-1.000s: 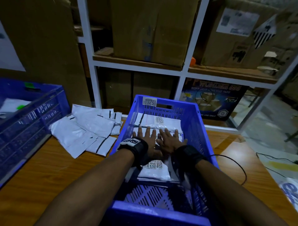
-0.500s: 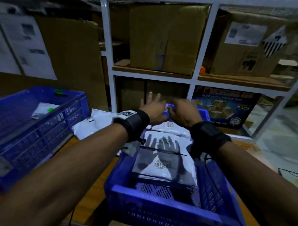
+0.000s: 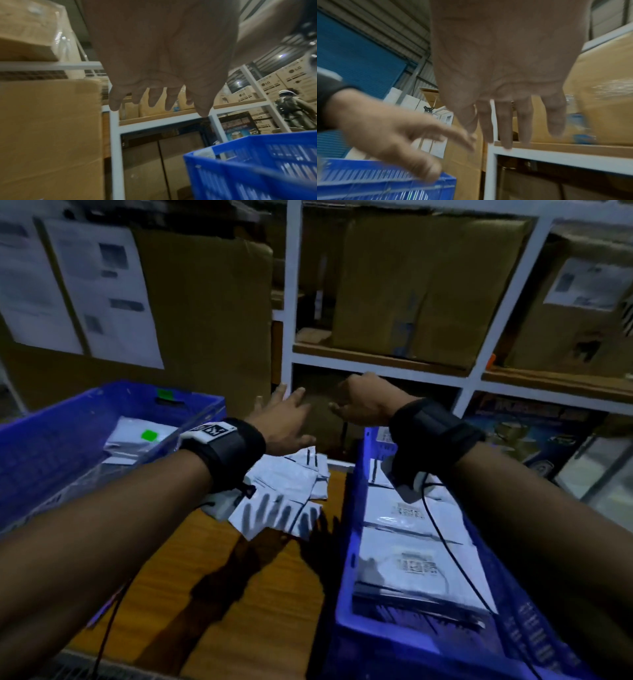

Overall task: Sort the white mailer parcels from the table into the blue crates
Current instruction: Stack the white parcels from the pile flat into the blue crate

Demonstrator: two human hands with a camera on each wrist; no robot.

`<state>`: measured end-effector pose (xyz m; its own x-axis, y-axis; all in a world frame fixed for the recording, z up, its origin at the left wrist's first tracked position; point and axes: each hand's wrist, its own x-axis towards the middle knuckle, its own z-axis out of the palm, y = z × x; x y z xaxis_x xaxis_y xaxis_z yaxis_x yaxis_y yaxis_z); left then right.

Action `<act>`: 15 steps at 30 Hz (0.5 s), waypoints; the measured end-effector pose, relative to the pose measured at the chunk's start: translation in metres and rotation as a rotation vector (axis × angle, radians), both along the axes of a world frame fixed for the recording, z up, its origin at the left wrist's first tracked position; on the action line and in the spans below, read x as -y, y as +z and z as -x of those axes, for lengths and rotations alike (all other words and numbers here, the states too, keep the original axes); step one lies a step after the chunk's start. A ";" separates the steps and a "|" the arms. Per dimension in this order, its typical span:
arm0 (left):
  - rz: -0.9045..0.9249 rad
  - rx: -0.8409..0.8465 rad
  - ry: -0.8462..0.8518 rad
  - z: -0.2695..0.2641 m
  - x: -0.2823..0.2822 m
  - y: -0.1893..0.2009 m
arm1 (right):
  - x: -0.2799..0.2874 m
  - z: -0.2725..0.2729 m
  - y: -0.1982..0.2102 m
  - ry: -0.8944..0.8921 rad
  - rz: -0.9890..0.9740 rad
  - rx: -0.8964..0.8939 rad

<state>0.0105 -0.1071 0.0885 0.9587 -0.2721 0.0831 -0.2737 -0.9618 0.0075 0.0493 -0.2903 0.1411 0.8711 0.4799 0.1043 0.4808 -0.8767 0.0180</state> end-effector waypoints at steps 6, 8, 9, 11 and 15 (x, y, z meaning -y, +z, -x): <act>-0.073 -0.121 -0.054 -0.017 -0.072 -0.037 | -0.090 -0.018 -0.035 -0.049 0.166 -0.176; -0.054 -0.174 -0.073 -0.024 -0.090 -0.052 | -0.109 -0.016 -0.054 -0.055 0.157 -0.210; -0.045 -0.199 -0.079 -0.027 -0.097 -0.058 | -0.116 -0.015 -0.066 -0.062 0.155 -0.230; -0.055 -0.235 -0.085 -0.034 -0.110 -0.071 | -0.128 -0.015 -0.092 -0.069 0.170 -0.269; -0.062 -0.281 -0.089 -0.045 -0.121 -0.093 | -0.138 -0.010 -0.152 -0.166 0.196 -0.342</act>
<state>0.0559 0.0143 -0.0042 0.9137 -0.3529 -0.2018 -0.3529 -0.9349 0.0373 0.0592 -0.1523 -0.0106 0.9067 0.3121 -0.2836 0.3407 -0.9385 0.0562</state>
